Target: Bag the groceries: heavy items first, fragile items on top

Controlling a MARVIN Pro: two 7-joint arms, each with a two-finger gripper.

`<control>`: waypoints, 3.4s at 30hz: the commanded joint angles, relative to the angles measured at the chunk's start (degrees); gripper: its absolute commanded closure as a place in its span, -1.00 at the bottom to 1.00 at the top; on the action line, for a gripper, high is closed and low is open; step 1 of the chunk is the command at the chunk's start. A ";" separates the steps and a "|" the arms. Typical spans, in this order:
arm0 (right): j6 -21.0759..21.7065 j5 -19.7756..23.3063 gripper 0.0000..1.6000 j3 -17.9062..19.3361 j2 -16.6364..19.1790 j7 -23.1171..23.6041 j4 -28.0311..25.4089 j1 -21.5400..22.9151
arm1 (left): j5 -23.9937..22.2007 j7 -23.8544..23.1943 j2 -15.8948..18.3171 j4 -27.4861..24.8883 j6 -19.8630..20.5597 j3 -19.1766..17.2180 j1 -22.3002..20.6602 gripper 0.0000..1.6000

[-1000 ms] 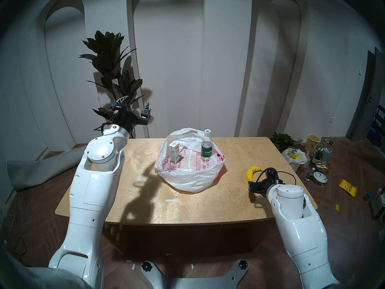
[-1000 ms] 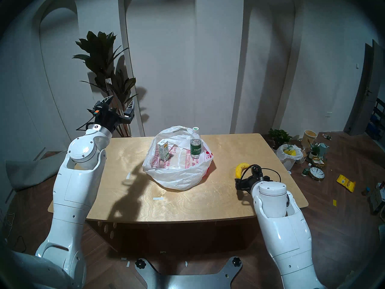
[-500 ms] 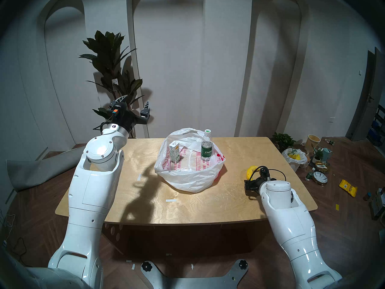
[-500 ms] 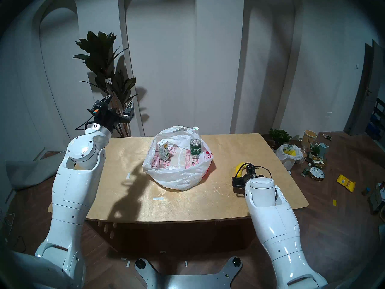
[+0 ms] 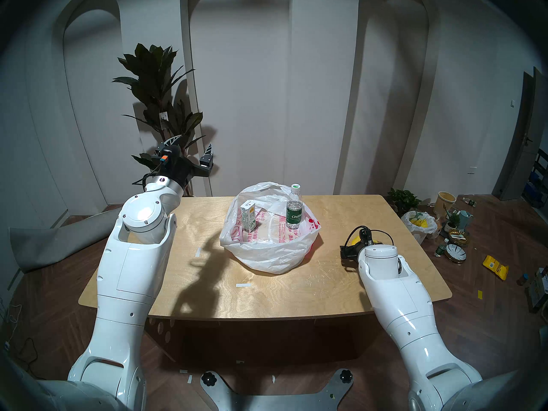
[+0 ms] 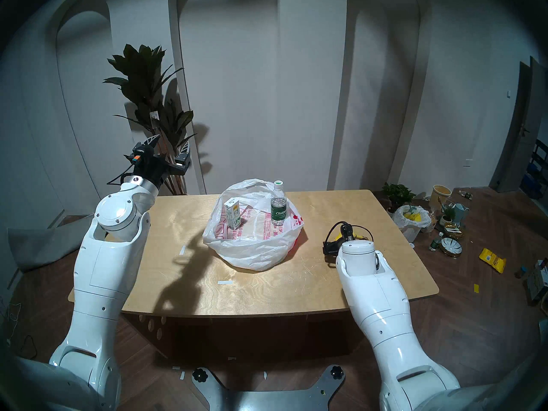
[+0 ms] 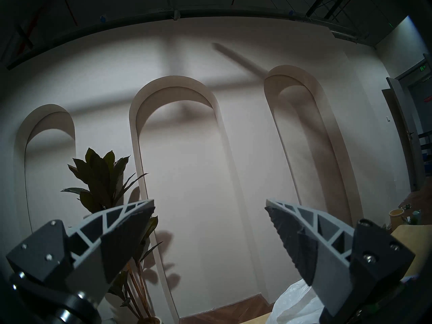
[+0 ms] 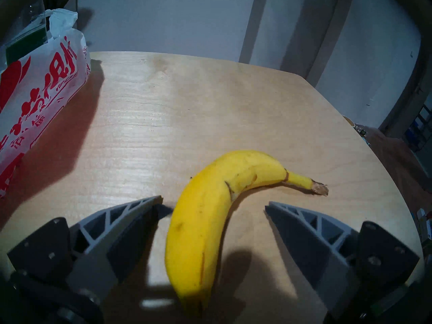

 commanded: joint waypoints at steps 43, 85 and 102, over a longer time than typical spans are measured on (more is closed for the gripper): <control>6.38 3.41 -1.00 2.36 2.17 1.43 0.12 1.96 | -0.22 -0.06 0.27 -1.32 -0.31 0.34 -0.83 -1.00; 5.91 4.76 1.00 -15.65 -6.73 8.53 -22.99 3.59 | -0.23 -0.01 0.42 -1.07 -0.34 0.45 -0.85 -1.00; 12.17 0.81 1.00 -20.65 -10.05 0.62 -22.62 4.22 | -0.31 0.02 0.40 -1.27 -0.34 0.44 -0.84 -1.00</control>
